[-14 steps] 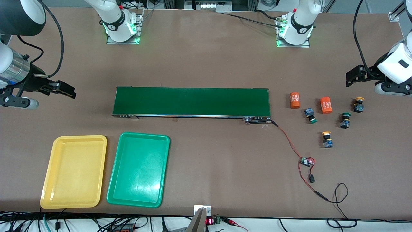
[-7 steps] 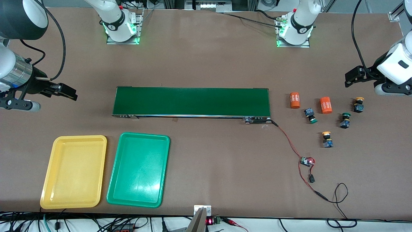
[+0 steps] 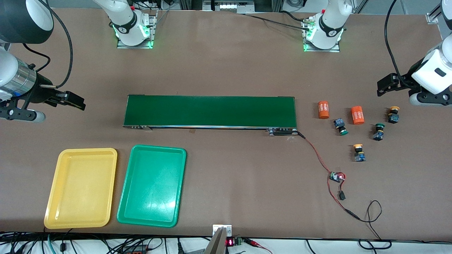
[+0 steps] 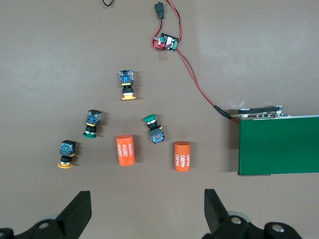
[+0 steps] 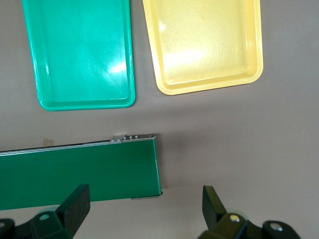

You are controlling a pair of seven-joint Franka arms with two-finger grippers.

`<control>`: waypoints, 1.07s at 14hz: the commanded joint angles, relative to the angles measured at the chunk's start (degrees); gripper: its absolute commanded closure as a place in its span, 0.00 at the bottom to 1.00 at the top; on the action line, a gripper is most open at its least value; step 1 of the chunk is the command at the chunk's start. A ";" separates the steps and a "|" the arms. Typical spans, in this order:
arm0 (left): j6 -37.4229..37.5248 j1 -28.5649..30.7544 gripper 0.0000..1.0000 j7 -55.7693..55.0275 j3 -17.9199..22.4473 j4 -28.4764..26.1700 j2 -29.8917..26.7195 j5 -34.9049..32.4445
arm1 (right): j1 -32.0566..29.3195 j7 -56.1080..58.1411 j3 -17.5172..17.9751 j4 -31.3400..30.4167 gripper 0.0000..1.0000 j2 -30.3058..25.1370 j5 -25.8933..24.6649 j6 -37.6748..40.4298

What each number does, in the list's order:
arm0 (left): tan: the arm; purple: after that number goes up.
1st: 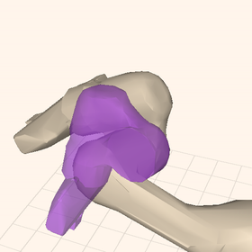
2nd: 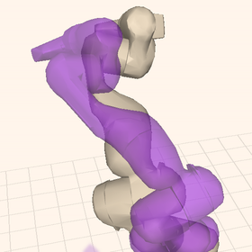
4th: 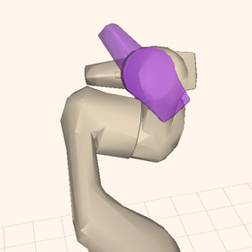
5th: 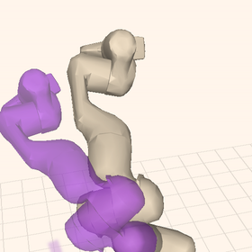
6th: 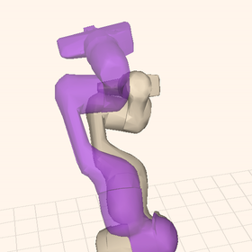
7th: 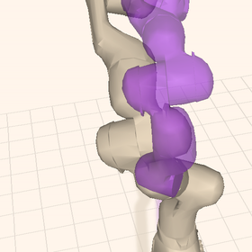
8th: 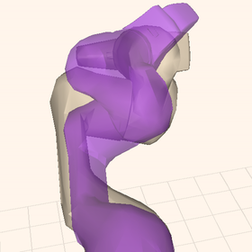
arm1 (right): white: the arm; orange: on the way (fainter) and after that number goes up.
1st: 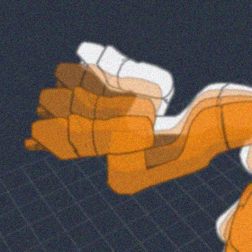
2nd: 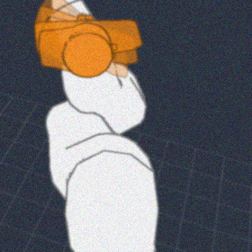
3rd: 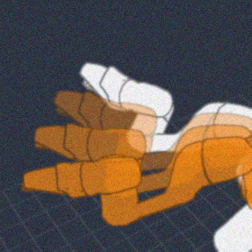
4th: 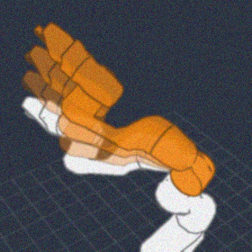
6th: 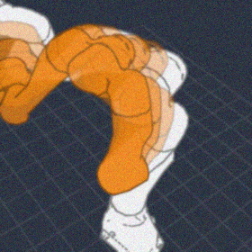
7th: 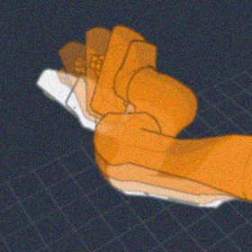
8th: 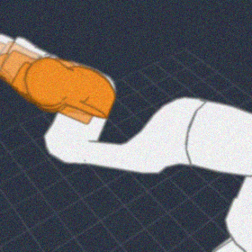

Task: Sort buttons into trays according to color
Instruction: 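Reach and grasp the yellow-capped button with the left gripper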

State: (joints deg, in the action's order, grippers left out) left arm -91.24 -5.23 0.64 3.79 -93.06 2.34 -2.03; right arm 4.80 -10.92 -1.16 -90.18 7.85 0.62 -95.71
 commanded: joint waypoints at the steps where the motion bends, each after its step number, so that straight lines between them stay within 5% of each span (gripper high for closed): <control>1: 0.63 0.05 0.00 0.24 0.17 2.36 3.80 -0.34 | 0.13 -0.07 -0.07 0.36 0.00 -0.12 0.79 0.08; 4: -2.08 1.71 0.00 0.33 0.70 2.27 10.64 -1.04 | -0.05 0.02 -0.07 0.27 0.00 -0.12 0.79 -0.01; 12: -27.64 6.54 0.00 0.50 0.96 0.08 25.94 -1.31 | -0.05 -0.68 -0.07 0.27 0.00 -0.03 0.87 -0.18; 15: -38.71 7.17 0.00 -0.11 0.87 -4.57 29.46 -1.22 | -0.05 -0.68 -0.07 0.27 0.00 -0.03 0.87 -0.27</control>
State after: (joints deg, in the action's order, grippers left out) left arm -124.34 1.86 0.73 4.80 -94.80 30.63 -2.23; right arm 4.75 -10.93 -1.20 -90.17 7.85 0.62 -95.78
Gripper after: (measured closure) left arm 0.000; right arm 0.000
